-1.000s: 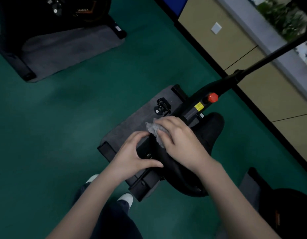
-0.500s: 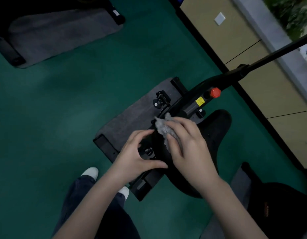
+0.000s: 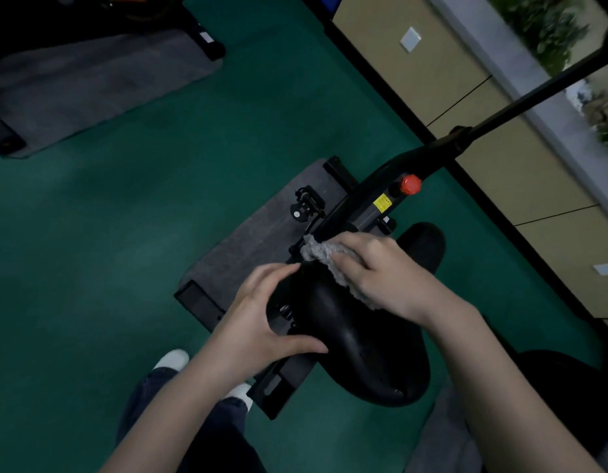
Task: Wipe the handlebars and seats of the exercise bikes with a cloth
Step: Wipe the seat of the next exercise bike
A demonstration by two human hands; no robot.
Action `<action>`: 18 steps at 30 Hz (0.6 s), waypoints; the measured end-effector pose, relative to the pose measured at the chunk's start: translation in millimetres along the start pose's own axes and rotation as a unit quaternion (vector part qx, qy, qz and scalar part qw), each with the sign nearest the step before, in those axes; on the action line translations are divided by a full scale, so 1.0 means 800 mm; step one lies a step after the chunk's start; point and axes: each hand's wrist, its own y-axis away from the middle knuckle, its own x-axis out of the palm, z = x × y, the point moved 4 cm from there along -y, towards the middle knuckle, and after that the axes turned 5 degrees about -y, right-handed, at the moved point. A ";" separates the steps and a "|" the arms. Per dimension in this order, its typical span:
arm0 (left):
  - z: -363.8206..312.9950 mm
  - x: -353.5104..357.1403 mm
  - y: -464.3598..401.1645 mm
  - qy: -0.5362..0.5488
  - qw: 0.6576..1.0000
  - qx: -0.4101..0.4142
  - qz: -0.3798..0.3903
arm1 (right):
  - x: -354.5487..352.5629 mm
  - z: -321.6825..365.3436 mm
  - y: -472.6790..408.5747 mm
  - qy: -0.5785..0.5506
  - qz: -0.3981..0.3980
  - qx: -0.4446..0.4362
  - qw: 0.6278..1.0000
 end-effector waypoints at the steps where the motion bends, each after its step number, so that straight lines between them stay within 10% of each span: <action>1: -0.004 0.000 -0.003 -0.003 1.000 0.005 0.008 | -0.002 -0.003 -0.003 0.006 0.012 0.003 1.000; 8: -0.024 0.004 -0.028 0.010 0.999 0.021 0.048 | -0.026 -0.041 -0.011 0.196 0.085 0.022 0.977; 18: -0.062 0.014 -0.074 -0.054 0.995 0.037 0.077 | -0.012 -0.055 0.062 0.113 -0.214 -0.084 0.967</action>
